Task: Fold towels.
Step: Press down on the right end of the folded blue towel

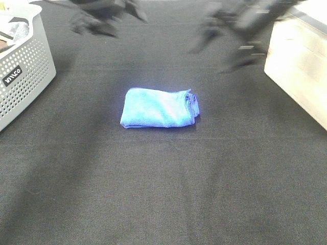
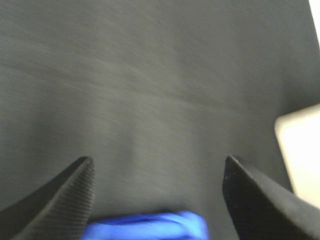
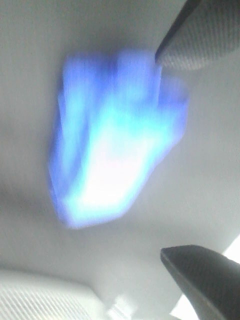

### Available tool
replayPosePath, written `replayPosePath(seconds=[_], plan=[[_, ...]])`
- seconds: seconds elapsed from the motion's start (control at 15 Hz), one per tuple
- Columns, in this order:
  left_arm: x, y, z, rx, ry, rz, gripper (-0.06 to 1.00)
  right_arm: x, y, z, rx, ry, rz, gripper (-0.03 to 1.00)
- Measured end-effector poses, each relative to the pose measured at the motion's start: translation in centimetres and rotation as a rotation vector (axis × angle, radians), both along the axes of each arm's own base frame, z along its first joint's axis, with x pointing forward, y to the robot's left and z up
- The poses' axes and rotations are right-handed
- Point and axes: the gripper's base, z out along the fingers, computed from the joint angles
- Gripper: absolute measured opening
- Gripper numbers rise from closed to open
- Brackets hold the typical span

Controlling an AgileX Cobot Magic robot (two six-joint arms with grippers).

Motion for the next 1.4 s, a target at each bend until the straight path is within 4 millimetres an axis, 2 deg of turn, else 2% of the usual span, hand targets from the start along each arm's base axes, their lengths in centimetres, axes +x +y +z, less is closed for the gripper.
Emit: replayPosePath(seconds=[0.13,0.2,0.27,0.4,0.6,0.87,0.93,1.0,1.13,1.27,1.4], plan=[[0.3,2.0,-0.3,0.018,0.039,0.018,0.69,-1.1,4.3,-1.4,0.048,0.014,0.111,0.89],[0.3,2.5,-0.4,0.037,0.056,0.006,0.69,-1.4,5.8,-2.4,0.069,0.009,0.164,0.89],[0.2,2.7,-0.6,0.059,0.062,-0.019,0.69,-1.4,6.8,-3.3,0.095,0.003,0.187,0.89],[0.0,2.7,-0.7,0.115,0.053,-0.089,0.69,-0.9,7.4,-5.5,0.142,0.014,0.176,0.89],[-0.4,2.6,-0.9,0.159,0.071,-0.155,0.69,0.6,5.7,-8.9,0.073,-0.006,0.134,0.89],[-0.6,2.6,-1.0,0.160,0.092,-0.172,0.69,1.9,2.5,-9.6,-0.011,-0.046,0.088,0.89],[-0.7,2.6,-1.1,0.160,0.101,-0.176,0.69,2.4,1.0,-9.6,-0.010,-0.038,0.053,0.89],[-0.7,2.6,-1.1,0.160,0.101,-0.176,0.69,2.4,1.0,-9.6,-0.010,-0.038,0.053,0.89],[-0.8,2.6,-1.1,0.162,0.117,-0.183,0.69,2.8,-1.2,-8.9,-0.029,-0.039,0.035,0.89],[-1.1,2.6,-1.2,0.167,0.145,-0.200,0.69,2.5,-2.1,-7.1,-0.047,-0.049,0.047,0.89],[-2.2,2.7,-0.5,0.200,0.197,-0.268,0.69,1.3,-2.3,-3.4,-0.052,-0.053,0.089,0.89]])
